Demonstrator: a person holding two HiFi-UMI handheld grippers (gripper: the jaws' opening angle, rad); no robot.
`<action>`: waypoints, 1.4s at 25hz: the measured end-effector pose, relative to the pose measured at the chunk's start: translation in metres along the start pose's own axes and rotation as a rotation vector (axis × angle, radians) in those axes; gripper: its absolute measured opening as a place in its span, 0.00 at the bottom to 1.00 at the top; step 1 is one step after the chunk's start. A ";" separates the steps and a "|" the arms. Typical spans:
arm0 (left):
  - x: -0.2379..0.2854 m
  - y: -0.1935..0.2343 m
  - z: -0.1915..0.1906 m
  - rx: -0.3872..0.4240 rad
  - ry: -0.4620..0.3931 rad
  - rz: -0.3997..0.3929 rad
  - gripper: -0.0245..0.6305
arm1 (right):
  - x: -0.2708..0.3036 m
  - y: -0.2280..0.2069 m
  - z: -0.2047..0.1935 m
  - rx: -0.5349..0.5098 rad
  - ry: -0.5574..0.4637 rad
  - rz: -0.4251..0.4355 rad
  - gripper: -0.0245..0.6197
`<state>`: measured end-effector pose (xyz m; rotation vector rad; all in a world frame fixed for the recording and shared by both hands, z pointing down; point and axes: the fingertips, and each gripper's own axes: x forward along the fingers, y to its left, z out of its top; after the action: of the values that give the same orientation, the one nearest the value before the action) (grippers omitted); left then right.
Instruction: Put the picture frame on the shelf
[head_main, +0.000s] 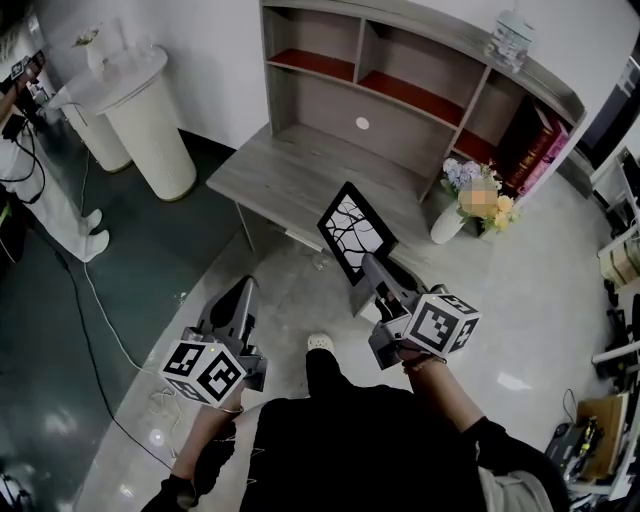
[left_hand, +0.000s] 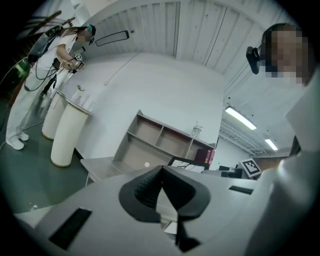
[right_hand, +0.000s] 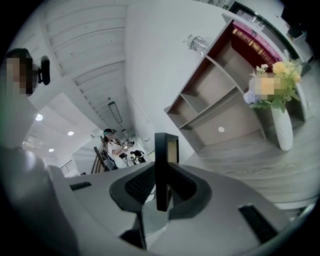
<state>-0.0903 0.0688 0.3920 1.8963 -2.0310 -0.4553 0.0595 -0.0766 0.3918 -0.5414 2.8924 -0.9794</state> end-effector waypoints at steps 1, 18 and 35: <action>0.003 0.005 0.001 -0.005 0.001 0.008 0.06 | 0.006 0.000 0.002 0.000 0.002 0.002 0.16; 0.110 0.063 0.054 0.007 -0.031 0.040 0.06 | 0.125 -0.042 0.063 -0.009 0.016 0.059 0.16; 0.220 0.106 0.080 0.022 -0.041 0.060 0.06 | 0.216 -0.109 0.121 -0.007 0.006 0.077 0.16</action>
<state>-0.2344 -0.1430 0.3712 1.8478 -2.1207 -0.4624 -0.0909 -0.3011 0.3757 -0.4245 2.8990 -0.9634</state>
